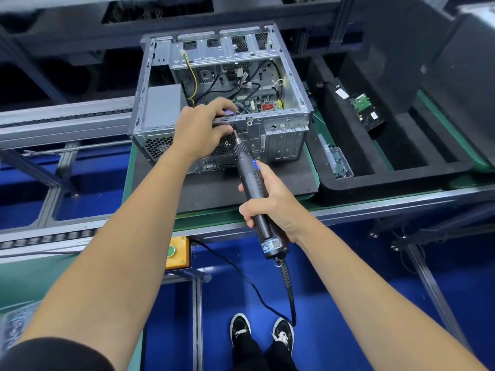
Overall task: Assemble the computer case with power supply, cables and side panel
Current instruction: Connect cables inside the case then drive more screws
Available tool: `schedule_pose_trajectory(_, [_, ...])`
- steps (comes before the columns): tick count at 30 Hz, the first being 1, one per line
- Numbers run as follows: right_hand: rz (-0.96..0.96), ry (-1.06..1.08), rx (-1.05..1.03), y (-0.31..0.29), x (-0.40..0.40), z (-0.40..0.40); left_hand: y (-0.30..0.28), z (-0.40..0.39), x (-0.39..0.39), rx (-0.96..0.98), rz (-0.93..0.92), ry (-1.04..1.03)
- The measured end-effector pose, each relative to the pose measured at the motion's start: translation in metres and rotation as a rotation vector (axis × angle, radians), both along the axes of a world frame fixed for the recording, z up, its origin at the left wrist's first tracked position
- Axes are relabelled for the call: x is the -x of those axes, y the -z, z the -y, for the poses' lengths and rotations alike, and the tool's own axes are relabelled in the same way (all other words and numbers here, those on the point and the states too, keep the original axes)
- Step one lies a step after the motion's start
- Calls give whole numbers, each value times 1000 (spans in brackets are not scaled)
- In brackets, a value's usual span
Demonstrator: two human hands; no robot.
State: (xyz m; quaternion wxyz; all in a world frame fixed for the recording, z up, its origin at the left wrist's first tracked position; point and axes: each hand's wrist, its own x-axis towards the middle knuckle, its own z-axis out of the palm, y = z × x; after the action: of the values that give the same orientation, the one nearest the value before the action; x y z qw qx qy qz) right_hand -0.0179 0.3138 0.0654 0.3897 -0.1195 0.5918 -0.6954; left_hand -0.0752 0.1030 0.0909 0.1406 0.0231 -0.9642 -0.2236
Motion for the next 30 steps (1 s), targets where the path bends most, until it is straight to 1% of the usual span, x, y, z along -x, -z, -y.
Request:
schedule_pose_trajectory(2, [8,0,-6,-1,1,0,-1,0,-1,-3,4,29])
schedule_pose_trajectory(6, [6,-18,-17,-5,3,-1,-2,3,-3,96,-21,101])
schedule_pose_trajectory(9, [14,-23,-16,-6,4,-1,-3,3,-3,93,-20,144])
schedule_pose_trajectory(16, [4,-31,-30,-5,6,-2,-6,2,-3,12,4,128])
schedule_pose_trajectory(23, [7,-26,-26,-6,4,-1,-6,1,-2,17,7,102])
schedule_pose_trajectory(30, [-18,-11,-47,-7,0,5,-6,1,-2,-19,4,86])
